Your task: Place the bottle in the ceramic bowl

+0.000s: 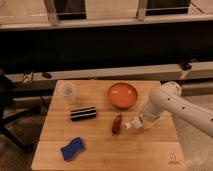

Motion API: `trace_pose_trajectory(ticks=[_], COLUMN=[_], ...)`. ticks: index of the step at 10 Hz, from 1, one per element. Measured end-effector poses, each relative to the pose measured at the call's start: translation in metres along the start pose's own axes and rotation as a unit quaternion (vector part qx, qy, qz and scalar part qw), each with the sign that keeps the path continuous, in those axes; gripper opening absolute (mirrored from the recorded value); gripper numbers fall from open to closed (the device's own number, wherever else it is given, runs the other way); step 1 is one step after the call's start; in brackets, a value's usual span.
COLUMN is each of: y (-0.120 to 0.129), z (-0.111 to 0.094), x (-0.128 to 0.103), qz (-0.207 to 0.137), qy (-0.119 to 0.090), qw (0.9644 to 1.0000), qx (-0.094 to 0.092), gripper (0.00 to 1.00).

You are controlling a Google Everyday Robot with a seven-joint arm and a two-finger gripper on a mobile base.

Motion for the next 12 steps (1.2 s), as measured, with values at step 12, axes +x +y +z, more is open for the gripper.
trace_pose_trajectory(ticks=[12], y=[-0.093], z=[-0.014], x=[-0.002], qz=[-0.009], qy=[0.006], qw=[0.9998], qx=[0.019], gripper=[0.01])
